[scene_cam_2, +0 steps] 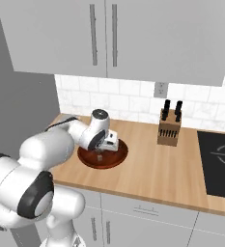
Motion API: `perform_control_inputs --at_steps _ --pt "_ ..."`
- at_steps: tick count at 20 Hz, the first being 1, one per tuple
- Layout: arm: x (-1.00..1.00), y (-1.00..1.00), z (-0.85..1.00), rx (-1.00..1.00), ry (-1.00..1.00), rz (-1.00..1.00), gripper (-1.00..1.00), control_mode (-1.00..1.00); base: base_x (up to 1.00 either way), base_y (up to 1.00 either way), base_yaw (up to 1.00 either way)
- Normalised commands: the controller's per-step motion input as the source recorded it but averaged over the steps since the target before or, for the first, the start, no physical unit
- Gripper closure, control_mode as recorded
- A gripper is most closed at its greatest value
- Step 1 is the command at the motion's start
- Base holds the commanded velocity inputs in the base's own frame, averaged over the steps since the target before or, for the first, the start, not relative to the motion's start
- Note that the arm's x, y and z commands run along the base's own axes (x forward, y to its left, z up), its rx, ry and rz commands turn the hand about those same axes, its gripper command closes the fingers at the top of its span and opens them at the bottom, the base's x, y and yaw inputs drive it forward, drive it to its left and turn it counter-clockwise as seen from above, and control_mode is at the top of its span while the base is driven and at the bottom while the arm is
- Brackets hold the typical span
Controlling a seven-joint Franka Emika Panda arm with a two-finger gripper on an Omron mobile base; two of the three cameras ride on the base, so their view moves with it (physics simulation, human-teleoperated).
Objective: Grab a lemon wedge from the fridge and one ice cube from the ice bowl, and put them in the glass of lemonade.
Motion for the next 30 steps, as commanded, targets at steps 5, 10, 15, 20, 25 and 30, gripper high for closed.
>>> perform_control_inputs --at_steps 5,10,15,20,25,30 --pt "-0.48 0.67 0.97 -0.10 0.08 0.36 1.00 -1.00 0.00 0.00 0.00" --pt "-0.69 0.61 0.61 -0.11 0.09 0.45 1.00 -1.00 0.00 0.00 0.00" --pt "-0.54 0.59 0.02 -0.01 0.00 0.31 1.00 -1.00 0.00 0.00 0.00" --pt "-0.02 0.83 0.46 -0.04 0.00 0.16 1.00 -1.00 0.00 0.00 0.00" --pt "0.19 0.94 0.20 -0.12 0.00 0.02 1.00 -1.00 0.00 0.00 0.00" --pt "0.48 0.47 -0.12 -0.09 0.04 -0.05 1.00 -1.00 0.00 0.00 0.00"
